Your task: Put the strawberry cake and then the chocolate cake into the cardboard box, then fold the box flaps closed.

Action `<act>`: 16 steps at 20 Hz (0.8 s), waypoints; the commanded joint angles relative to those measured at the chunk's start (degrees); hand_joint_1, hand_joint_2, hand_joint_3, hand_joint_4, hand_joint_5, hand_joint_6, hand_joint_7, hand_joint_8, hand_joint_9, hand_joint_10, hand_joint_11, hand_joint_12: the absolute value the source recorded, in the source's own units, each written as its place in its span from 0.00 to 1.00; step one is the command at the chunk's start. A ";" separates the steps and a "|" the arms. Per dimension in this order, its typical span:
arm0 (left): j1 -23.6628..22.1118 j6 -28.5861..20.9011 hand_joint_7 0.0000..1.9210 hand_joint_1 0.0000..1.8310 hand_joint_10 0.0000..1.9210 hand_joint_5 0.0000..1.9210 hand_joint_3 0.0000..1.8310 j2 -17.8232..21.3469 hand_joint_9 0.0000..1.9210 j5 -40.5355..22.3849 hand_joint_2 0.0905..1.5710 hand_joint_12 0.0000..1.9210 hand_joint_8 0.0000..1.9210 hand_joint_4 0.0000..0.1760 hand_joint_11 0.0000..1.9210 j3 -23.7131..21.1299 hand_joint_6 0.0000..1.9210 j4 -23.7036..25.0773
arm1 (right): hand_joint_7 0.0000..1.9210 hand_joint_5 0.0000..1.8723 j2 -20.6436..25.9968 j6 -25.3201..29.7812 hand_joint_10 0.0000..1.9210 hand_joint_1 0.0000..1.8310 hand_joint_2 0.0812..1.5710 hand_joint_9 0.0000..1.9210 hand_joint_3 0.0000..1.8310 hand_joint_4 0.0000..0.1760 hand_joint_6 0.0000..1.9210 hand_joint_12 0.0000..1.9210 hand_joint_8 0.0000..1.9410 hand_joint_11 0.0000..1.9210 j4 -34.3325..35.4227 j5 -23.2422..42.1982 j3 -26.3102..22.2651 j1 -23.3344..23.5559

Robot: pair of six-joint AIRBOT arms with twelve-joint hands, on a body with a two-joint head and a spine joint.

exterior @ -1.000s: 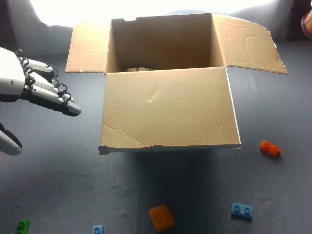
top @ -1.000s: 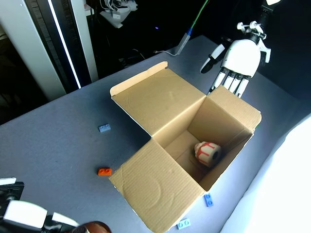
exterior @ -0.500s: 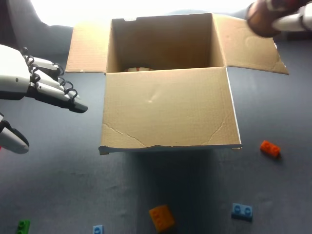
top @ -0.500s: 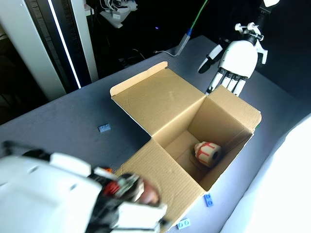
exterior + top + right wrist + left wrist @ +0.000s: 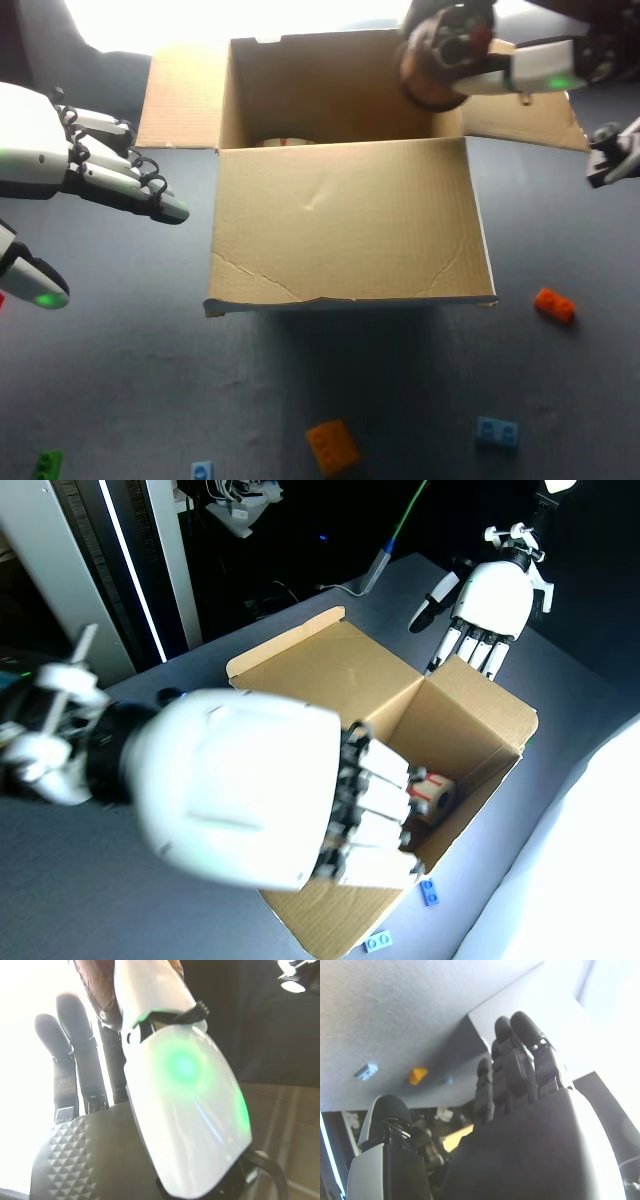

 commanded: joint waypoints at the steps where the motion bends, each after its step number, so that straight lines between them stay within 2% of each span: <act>1: -0.44 0.13 0.13 0.22 0.00 0.08 0.00 0.19 0.22 0.08 0.69 0.70 0.00 0.52 0.00 -0.03 0.00 -4.84 | 0.43 0.44 0.31 -0.01 0.77 0.73 0.75 0.37 0.00 0.00 0.63 0.88 0.62 0.20 1.19 7.31 0.36 0.40; 4: -0.41 0.75 0.14 0.21 0.00 0.09 0.00 -0.01 0.22 1.68 0.69 0.71 0.00 0.51 0.00 -0.83 0.00 -4.84 | 0.44 0.45 -2.09 -0.03 0.76 0.73 0.74 0.38 0.00 0.00 0.61 0.86 0.60 0.20 1.23 7.30 1.53 -0.45; 8: -0.40 0.76 0.14 0.22 0.00 0.09 0.00 -0.23 0.23 2.80 0.69 0.71 0.00 0.50 0.00 -1.82 0.00 -4.87 | 0.42 0.46 -6.64 -0.24 0.78 0.73 0.75 0.36 0.00 0.00 0.59 0.88 0.63 0.20 1.31 6.91 5.15 -0.50; 10: -0.40 0.76 0.14 0.21 0.00 0.09 0.00 -0.34 0.22 2.94 0.69 0.71 0.00 0.48 0.00 -1.99 0.00 -4.87 | 0.43 0.46 -7.68 -0.24 0.77 0.73 0.74 0.37 0.00 0.00 0.60 0.88 0.62 0.20 1.35 6.43 5.87 -0.61; 12: -0.39 0.76 0.15 0.20 0.00 0.09 0.00 -0.44 0.23 3.20 0.69 0.71 0.00 0.52 0.00 -2.08 0.00 -4.87 | 0.43 0.45 -8.84 -0.30 0.78 0.73 0.75 0.37 0.00 0.00 0.62 0.89 0.62 0.20 1.37 5.87 6.56 -1.25; 13: -0.39 0.76 0.14 0.19 0.00 0.09 0.00 -0.49 0.23 3.21 0.69 0.71 0.00 0.50 0.00 -2.08 0.00 -4.87 | 0.44 0.46 -9.16 -0.31 0.77 0.73 0.74 0.37 0.00 0.00 0.60 0.88 0.60 0.20 1.37 5.74 6.71 -1.45; 14: -0.39 0.76 0.14 0.19 0.00 0.09 0.00 -0.55 0.23 3.24 0.69 0.72 0.00 0.49 0.00 -2.09 0.00 -4.87 | 0.44 0.47 -9.36 -0.82 0.62 0.67 0.74 0.35 0.00 0.00 0.60 0.87 0.62 0.20 1.38 5.78 6.75 -1.65; 15: -0.39 0.76 0.15 0.20 0.00 0.09 0.00 -0.60 0.23 3.24 0.69 0.72 0.00 0.48 0.00 -2.12 0.00 -4.87 | 0.43 0.47 -9.55 -1.15 0.58 0.65 0.74 0.34 0.00 0.08 0.60 0.86 0.64 0.20 1.38 5.80 6.84 -1.79; 16: -0.39 0.76 0.15 0.21 0.00 0.09 0.00 -0.62 0.23 3.25 0.69 0.72 0.00 0.47 0.00 -2.20 0.00 -4.87 | 0.44 0.47 -9.92 -1.70 0.72 0.71 0.74 0.37 0.00 0.00 0.60 0.87 0.60 0.20 1.38 5.80 7.07 -2.11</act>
